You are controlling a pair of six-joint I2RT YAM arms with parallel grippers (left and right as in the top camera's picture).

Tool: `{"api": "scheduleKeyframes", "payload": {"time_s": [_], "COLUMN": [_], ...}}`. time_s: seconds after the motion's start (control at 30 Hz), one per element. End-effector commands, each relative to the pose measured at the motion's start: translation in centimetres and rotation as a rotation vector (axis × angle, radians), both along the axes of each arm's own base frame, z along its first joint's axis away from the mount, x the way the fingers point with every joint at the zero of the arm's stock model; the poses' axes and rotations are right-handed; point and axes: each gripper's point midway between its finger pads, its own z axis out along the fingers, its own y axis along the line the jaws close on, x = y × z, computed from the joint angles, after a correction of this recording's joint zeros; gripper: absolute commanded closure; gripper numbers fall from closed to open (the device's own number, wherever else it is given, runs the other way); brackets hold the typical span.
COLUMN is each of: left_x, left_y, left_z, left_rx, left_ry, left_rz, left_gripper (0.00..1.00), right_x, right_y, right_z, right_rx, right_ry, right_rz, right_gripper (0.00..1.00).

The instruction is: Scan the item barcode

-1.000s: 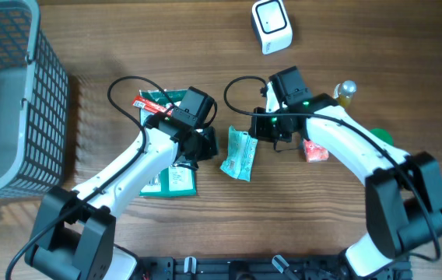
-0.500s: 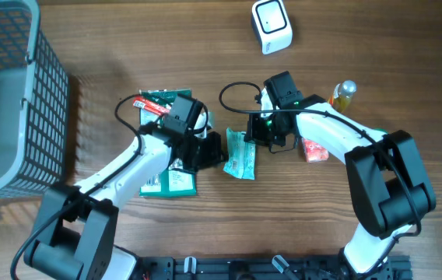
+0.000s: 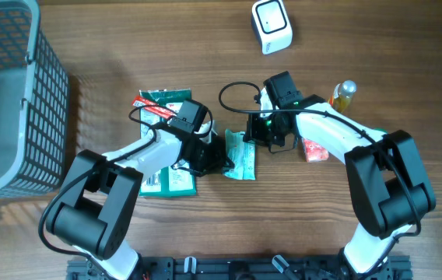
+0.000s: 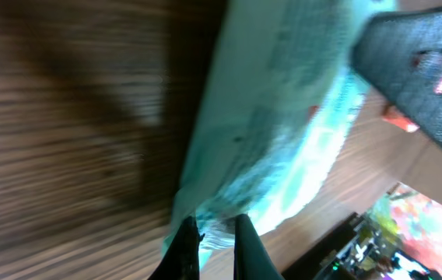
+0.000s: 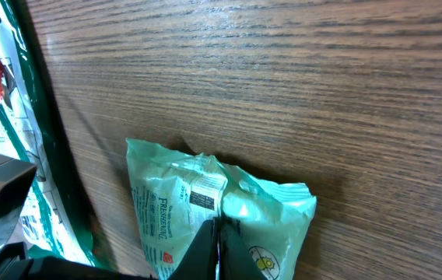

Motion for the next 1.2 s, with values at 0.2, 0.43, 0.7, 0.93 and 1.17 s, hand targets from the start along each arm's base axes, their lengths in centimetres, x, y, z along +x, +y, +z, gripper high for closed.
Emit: {"api": "scheduleKeyframes", "payload": {"time_s": [0.2, 0.43, 0.7, 0.93, 1.17], "left_x": [-2.4, 1.9, 2.2, 2.8, 3.5], "left_y": [5.5, 4.7, 4.7, 2.5, 1.6], "left_z": [-2.4, 9.3, 9.5, 5.8, 3.2], "left_rx": [0.283, 0.174, 0.184, 0.205, 0.220], "left_ry": [0.062, -0.325, -0.354, -0.321, -0.311], "left_rz": [-0.010, 0.058, 0.059, 0.001, -0.013], "left_gripper": [0.96, 0.96, 0.95, 0.96, 0.96], "right_x": [-0.5, 0.0, -1.6, -2.8, -4.1], "right_y": [-0.5, 0.7, -2.7, -4.4, -4.8], "right_z": [-1.7, 0.9, 4.0, 3.1, 1.2], "right_rx": [-0.036, 0.036, -0.089, -0.183, -0.191], "right_ry": [0.033, 0.003, 0.027, 0.088, 0.122], "right_rz": [-0.004, 0.067, 0.044, 0.003, -0.017], "right_gripper": [0.95, 0.71, 0.50, 0.47, 0.44]}}
